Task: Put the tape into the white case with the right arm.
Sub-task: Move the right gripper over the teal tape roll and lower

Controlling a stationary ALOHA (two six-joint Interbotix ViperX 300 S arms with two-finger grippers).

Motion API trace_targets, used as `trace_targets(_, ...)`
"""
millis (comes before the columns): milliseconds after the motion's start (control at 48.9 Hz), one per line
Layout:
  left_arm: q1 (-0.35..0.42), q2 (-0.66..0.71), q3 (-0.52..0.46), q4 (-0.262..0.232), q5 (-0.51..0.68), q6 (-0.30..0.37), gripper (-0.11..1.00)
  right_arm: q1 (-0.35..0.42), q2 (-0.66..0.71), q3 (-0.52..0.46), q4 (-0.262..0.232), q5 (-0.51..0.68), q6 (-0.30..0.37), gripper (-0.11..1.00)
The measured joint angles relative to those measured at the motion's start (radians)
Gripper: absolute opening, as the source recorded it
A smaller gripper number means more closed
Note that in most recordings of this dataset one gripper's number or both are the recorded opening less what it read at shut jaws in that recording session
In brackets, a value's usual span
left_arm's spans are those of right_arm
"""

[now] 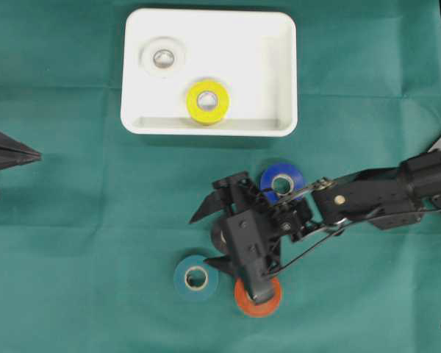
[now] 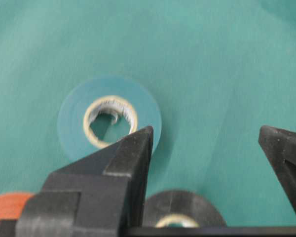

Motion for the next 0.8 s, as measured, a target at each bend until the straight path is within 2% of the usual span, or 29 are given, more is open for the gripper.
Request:
trace_targets(307, 0.0, 0.0, 0.0, 0.0, 0.0, 0.0, 0.0, 0.02, 0.074, -0.097, 0.0, 0.044, 0.002, 0.65)
trace_targets(798, 0.0, 0.0, 0.0, 0.0, 0.0, -0.002, 0.0, 0.029, 0.101, -0.121, 0.0, 0.077, 0.003, 0.65)
